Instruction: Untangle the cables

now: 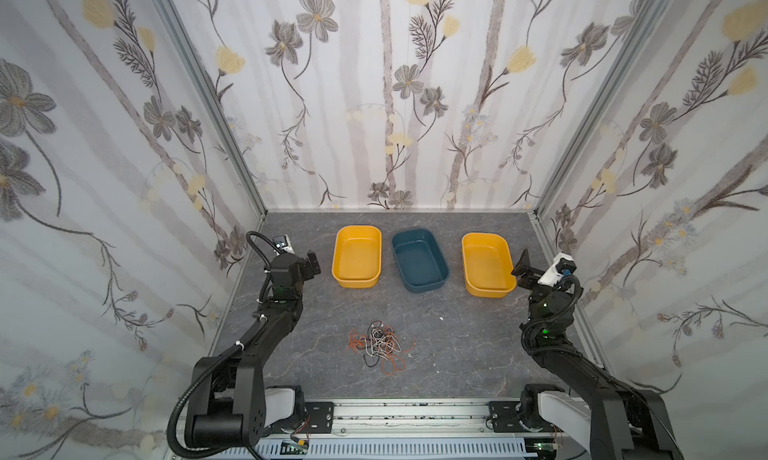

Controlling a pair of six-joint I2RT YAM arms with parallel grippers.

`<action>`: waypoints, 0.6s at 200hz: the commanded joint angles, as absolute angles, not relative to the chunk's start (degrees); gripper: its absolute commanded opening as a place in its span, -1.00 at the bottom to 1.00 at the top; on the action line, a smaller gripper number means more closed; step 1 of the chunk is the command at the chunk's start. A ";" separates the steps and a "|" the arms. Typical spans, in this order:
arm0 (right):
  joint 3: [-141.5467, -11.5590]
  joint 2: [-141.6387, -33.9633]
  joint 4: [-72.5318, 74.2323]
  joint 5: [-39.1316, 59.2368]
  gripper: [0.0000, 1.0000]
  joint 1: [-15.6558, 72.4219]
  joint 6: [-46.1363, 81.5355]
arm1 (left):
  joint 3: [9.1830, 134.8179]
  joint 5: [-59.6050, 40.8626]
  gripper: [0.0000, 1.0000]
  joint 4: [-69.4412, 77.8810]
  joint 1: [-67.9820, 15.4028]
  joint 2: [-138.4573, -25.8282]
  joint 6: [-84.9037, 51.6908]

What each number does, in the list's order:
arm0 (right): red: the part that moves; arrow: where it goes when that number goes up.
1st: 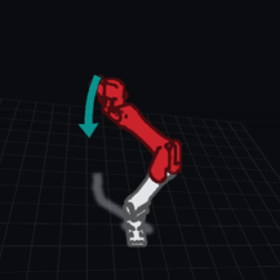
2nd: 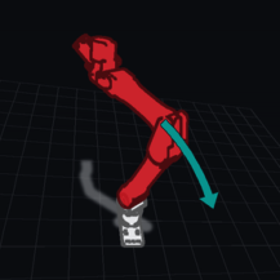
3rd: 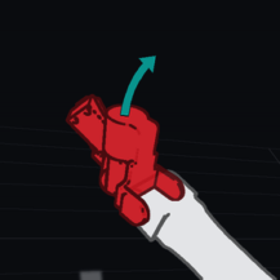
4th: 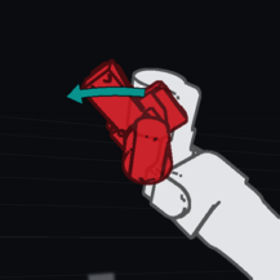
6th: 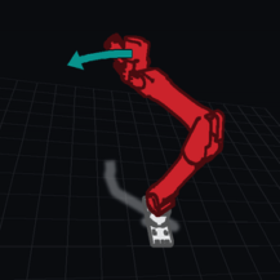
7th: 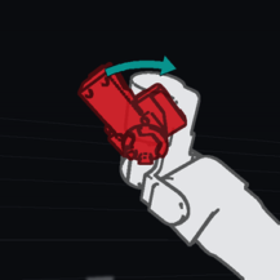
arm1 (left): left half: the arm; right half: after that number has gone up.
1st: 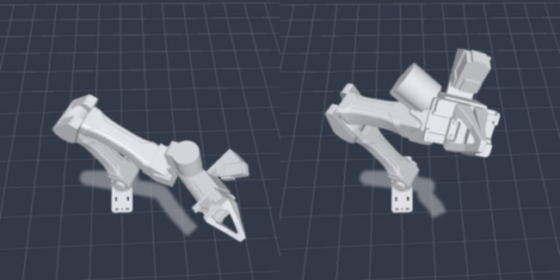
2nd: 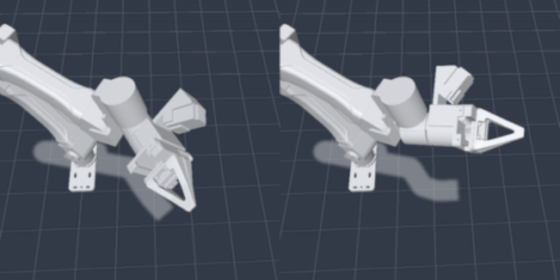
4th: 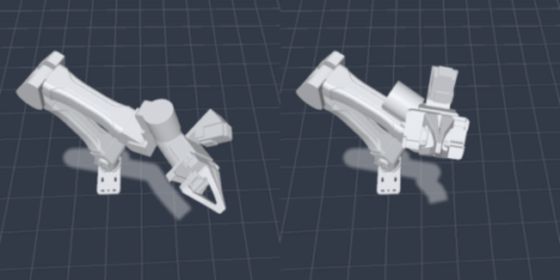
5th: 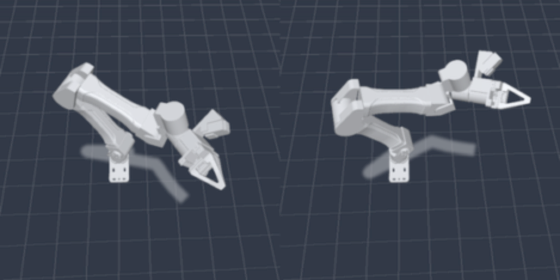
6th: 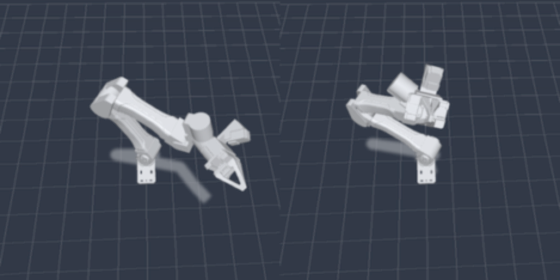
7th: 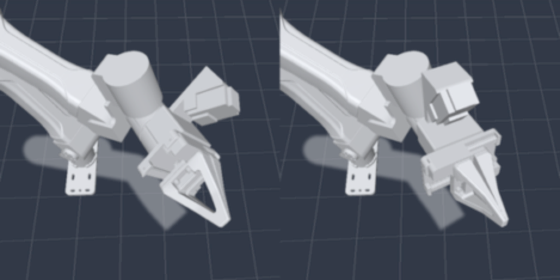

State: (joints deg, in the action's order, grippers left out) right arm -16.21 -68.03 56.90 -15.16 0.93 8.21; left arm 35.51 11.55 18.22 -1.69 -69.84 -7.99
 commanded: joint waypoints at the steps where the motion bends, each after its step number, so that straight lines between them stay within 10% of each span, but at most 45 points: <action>1: -18.75 -64.61 42.71 -10.63 0.99 1.88 12.64 | 38.39 10.44 1.00 1.07 -2.84 -65.39 -14.98; 120: -12.98 -52.65 24.49 8.65 0.86 24.47 41.54 | 28.93 1.71 1.00 -16.24 -25.27 -48.85 -35.56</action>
